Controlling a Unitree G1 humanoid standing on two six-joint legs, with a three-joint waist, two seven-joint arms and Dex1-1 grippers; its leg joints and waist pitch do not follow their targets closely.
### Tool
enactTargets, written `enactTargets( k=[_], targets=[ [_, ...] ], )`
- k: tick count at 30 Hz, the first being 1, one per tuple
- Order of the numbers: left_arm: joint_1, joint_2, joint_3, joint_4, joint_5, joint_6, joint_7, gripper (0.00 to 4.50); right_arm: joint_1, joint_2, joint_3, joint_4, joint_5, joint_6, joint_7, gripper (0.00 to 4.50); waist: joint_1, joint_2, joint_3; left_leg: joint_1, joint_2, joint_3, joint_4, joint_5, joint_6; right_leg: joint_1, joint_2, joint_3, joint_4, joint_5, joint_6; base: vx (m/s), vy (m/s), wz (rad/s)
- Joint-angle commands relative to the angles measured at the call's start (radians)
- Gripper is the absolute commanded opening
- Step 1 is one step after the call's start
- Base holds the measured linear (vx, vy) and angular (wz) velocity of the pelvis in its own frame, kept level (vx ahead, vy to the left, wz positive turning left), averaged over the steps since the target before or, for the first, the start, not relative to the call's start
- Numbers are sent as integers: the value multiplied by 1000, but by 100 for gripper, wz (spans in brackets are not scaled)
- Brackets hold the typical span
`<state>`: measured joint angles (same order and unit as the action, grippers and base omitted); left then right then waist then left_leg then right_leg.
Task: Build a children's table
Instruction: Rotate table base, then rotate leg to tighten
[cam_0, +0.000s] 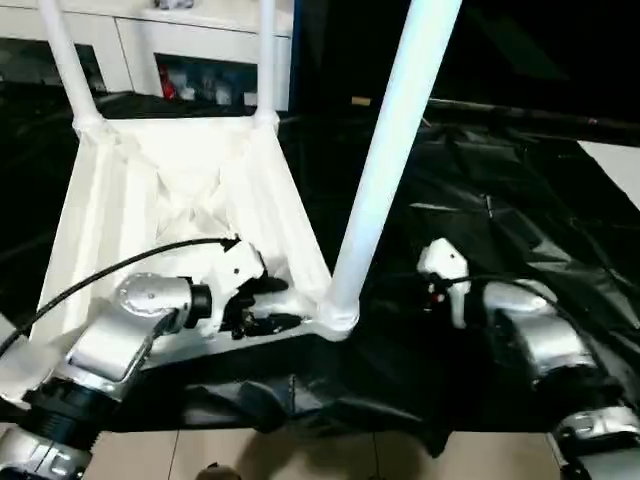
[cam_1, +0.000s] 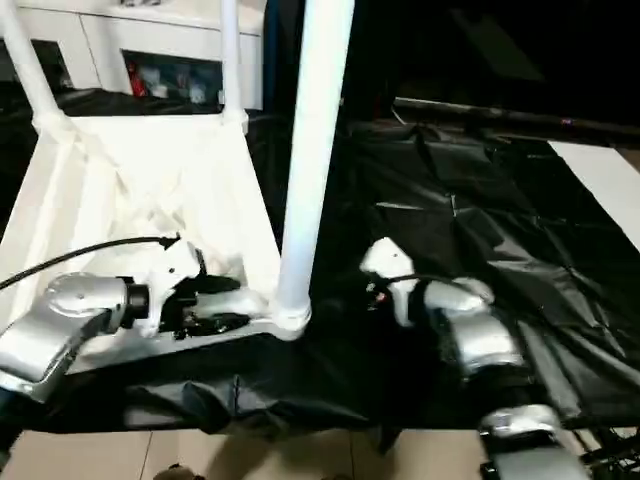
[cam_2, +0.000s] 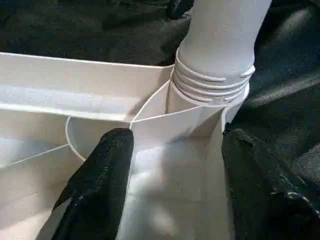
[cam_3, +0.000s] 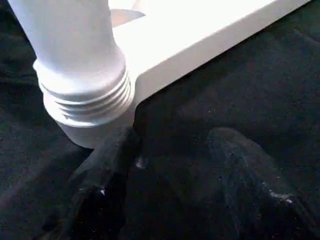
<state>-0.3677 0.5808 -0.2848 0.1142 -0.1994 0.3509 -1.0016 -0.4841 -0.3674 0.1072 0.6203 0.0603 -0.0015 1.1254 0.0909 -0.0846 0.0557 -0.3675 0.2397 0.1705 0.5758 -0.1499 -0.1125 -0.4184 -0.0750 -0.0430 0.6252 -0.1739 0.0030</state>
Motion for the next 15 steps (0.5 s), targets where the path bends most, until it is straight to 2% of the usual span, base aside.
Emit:
enactTargets(
  k=[1, 3, 4, 8, 9, 13, 14, 15],
  targets=[
    [0, 9, -44, -35, 14, 28, -41, 273, -3, -22, -4, -32, 6, 17, 15, 273, 2, 22, -63, 13, -13, 11, -68, -355, -17, 45, -33, 24, -79, -282, -184, 0, 0, 0],
    [4, 23, -51, -51, 8, 52, -56, 263, 3, -33, -2, -61, 7, 39, 22, 273, 3, 23, -62, 14, -13, 12, -67, -354, -15, 45, -33, 25, -79, -285, -182, 0, 0, 0],
    [13, 29, -48, -70, -6, 71, -65, 238, 7, -39, 1, -80, 10, 55, 24, 273, 3, 24, -61, 14, -13, 12, -68, -355, -16, 44, -33, 25, -80, -290, -182, 0, 0, 0],
    [27, 12, -14, -100, -50, 89, -64, 210, 10, -47, 4, -103, 16, 74, 24, 273, 3, 24, -60, 15, -14, 12, -67, -367, -19, 43, -33, 25, -83, -317, -178, 0, 0, 0],
    [27, 12, -12, -105, -50, 91, -62, 189, 9, -48, 5, -104, 18, 76, 25, 273, 3, 20, -60, 14, -14, 12, -66, -369, -19, 43, -34, 24, -84, -326, -176, 0, 0, 0],
    [29, 39, -51, -92, 18, 77, -55, 178, 12, -46, 14, -113, 16, 84, 26, 273, 1, 20, -58, 14, -14, 10, -68, -382, -18, 40, -32, 23, -88, -366, -153, 0, 0, 0],
    [30, 42, -59, -84, 31, 76, -53, 152, 17, -45, 20, -124, 15, 91, 28, 273, 1, 21, -58, 14, -14, 9, -68, -383, -18, 40, -33, 24, -89, -374, -147, 0, 0, 0],
    [30, 42, -59, -84, 31, 76, -53, 147, 17, -44, 20, -124, 15, 91, 28, 273, 2, 22, -58, 15, -14, 9, -68, -382, -20, 40, -34, 24, -89, -374, -147, 0, 0, 0]
  ],
)
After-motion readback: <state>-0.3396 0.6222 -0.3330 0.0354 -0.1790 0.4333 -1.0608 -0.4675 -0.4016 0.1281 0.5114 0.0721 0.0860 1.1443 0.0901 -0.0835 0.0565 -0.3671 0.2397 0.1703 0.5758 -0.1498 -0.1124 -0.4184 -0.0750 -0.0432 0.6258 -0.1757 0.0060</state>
